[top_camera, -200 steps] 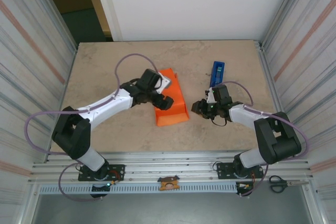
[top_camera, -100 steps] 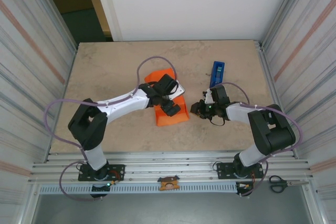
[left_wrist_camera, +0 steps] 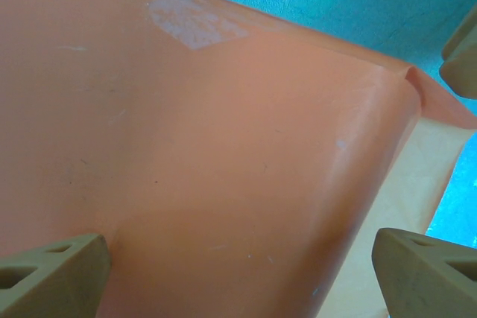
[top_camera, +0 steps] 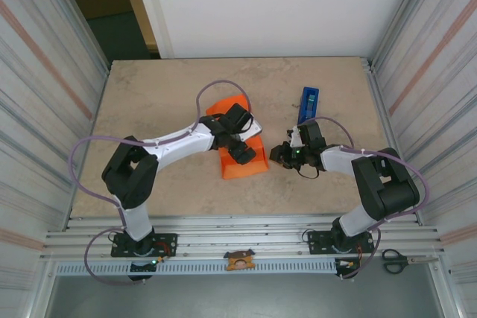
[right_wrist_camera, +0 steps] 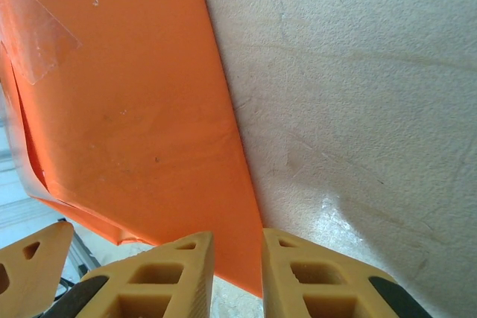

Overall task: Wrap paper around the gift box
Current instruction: Fold the wrapping paper around the gift box.

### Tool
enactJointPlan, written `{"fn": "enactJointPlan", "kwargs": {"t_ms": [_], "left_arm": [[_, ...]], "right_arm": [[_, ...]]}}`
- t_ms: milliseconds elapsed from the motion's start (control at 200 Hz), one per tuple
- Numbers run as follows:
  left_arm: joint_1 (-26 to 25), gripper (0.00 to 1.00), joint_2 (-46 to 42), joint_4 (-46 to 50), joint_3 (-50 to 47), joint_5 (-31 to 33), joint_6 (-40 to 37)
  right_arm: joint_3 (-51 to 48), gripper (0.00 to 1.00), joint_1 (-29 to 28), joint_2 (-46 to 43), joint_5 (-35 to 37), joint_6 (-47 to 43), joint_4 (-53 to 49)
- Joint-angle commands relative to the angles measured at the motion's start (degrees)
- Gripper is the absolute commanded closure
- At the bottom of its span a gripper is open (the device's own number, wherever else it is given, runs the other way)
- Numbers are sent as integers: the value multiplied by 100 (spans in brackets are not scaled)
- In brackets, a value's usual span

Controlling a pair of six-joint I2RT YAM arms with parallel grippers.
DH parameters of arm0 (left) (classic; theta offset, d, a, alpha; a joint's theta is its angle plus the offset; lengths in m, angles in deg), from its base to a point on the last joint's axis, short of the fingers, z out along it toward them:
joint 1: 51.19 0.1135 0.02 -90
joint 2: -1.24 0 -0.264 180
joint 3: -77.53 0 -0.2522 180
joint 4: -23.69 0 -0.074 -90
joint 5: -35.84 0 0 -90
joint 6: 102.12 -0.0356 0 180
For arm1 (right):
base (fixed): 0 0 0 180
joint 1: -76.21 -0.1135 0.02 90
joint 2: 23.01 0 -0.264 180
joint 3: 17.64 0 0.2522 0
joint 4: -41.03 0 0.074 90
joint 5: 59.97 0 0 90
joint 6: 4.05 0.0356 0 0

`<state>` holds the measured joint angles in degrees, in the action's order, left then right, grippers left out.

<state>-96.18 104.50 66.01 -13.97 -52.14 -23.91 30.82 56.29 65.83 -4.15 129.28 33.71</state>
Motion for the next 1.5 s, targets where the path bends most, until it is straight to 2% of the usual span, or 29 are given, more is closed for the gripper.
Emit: {"fn": "enactJointPlan", "kwargs": {"t_ms": [0, 356, 636, 1167, 1493], "left_arm": [[46, 9, -160, 175, 64, -313, 71], [-27, 11, 80, 229, -18, 77, -262], [-45, 15, 157, 173, -228, 225, -270], [-168, 19, 308, 177, -299, 376, -330], [-168, 19, 282, 196, -335, 374, -365]], "right_arm": [[136, 77, -29, 53, -66, 79, 25], [276, 91, -64, 370, -404, 215, 435], [427, 93, -272, 619, -551, 319, 559], [231, 92, -517, 889, -157, 880, 1160], [-49, 92, -643, 1152, 94, 1567, 2127]]}}
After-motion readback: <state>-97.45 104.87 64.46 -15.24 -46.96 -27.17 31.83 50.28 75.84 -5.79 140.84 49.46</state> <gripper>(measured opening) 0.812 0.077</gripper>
